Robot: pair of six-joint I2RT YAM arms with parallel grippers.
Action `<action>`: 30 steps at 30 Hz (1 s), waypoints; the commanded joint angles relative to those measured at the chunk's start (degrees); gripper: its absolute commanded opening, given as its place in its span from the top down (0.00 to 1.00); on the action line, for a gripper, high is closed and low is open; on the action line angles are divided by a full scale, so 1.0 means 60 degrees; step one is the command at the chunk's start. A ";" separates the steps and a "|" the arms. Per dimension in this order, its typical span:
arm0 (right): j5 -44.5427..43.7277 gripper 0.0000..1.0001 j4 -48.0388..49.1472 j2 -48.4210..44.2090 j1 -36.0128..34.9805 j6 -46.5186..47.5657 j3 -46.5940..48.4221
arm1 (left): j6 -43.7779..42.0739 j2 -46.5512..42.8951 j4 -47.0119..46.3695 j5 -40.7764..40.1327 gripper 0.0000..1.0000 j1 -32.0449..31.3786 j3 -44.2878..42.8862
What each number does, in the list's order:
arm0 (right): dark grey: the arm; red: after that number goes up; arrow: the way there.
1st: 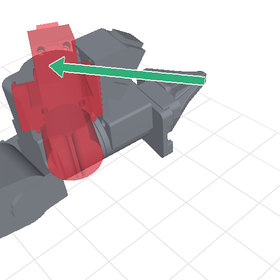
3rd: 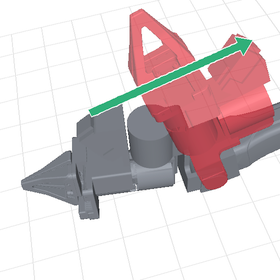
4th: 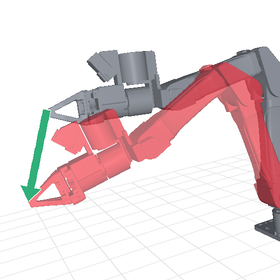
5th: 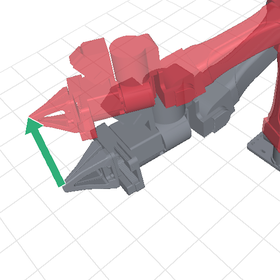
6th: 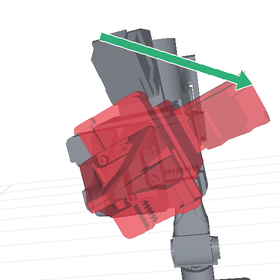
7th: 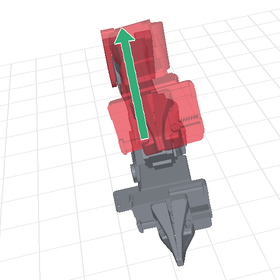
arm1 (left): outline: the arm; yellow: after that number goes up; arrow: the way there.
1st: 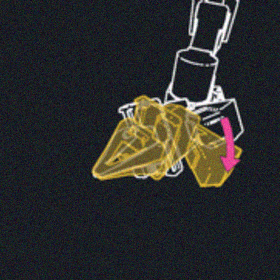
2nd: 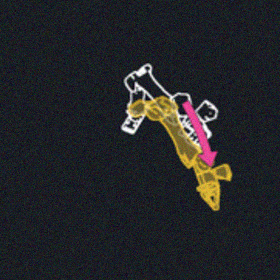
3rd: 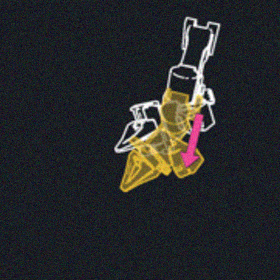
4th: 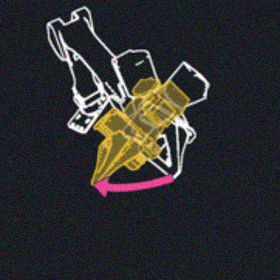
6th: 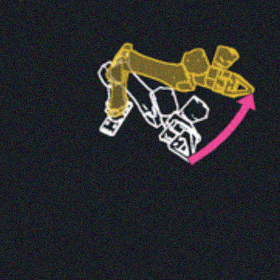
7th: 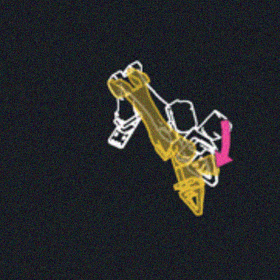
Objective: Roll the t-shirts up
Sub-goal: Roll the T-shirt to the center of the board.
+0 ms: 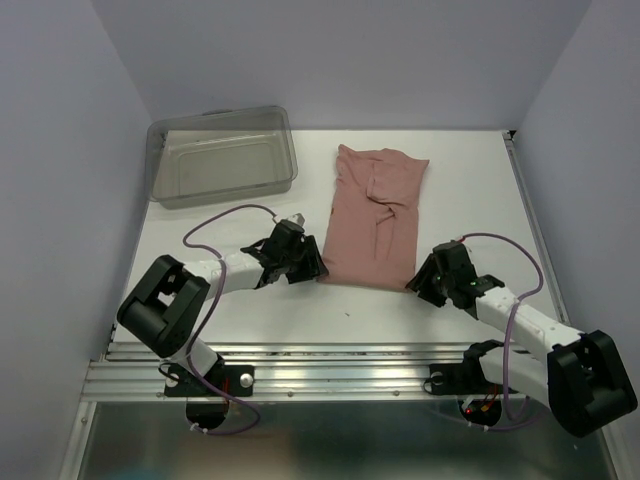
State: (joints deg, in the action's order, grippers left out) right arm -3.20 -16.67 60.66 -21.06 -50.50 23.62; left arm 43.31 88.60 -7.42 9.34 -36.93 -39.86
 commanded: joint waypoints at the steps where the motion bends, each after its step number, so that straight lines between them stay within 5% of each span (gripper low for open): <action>1: -0.0214 0.51 -0.0226 0.0010 0.0053 -0.0211 0.0107 | -0.0187 -0.0337 0.0680 -0.0327 0.39 -0.0042 0.0285; 14: 0.0124 0.68 0.0126 0.0143 0.0053 -0.0475 -0.0098 | -0.0158 0.0291 -0.0198 0.0551 0.51 -0.0056 0.0520; 19: -0.0008 0.84 0.0200 0.0173 0.0053 -0.0475 -0.0084 | -0.0158 0.0512 -0.0374 0.0611 0.68 -0.0056 0.0388; 23: -0.0126 0.99 0.0200 0.0158 0.0053 -0.0314 0.0048 | -0.0172 0.0541 -0.0360 0.0611 1.00 -0.0056 0.0285; 30: 0.0445 0.99 0.0141 -0.0061 0.0053 -0.0313 -0.0039 | -0.0041 0.0176 -0.0111 0.0582 1.00 -0.0129 0.0329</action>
State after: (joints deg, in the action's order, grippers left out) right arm -2.20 -16.29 61.56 -21.06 -52.71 23.51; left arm 43.53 90.89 -11.05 13.30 -37.01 -38.44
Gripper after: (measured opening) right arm 0.019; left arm 0.029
